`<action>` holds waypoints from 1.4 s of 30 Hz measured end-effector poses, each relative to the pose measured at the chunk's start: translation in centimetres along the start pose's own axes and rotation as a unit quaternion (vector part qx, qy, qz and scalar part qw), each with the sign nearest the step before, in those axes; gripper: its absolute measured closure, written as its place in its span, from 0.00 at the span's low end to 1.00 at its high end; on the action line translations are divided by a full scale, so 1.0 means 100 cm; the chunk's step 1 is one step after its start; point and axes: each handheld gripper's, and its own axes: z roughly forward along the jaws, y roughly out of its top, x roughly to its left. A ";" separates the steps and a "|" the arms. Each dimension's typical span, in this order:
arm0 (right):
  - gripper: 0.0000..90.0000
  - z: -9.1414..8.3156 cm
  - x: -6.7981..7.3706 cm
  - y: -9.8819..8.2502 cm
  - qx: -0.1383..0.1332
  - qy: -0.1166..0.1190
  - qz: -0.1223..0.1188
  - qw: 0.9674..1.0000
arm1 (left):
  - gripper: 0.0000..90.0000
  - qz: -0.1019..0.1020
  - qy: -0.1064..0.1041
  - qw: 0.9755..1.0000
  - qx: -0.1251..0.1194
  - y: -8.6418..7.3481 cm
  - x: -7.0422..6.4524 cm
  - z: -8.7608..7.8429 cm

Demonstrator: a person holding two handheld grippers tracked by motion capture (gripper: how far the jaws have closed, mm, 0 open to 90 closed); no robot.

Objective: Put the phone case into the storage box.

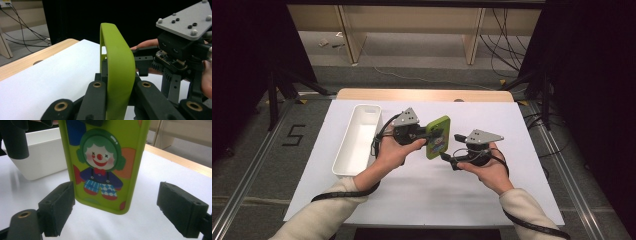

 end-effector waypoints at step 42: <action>0.86 0.000 -0.014 -0.010 -0.002 0.150 0.043 0.988 | 0.69 0.032 -0.054 0.998 -0.024 0.006 -0.001 0.003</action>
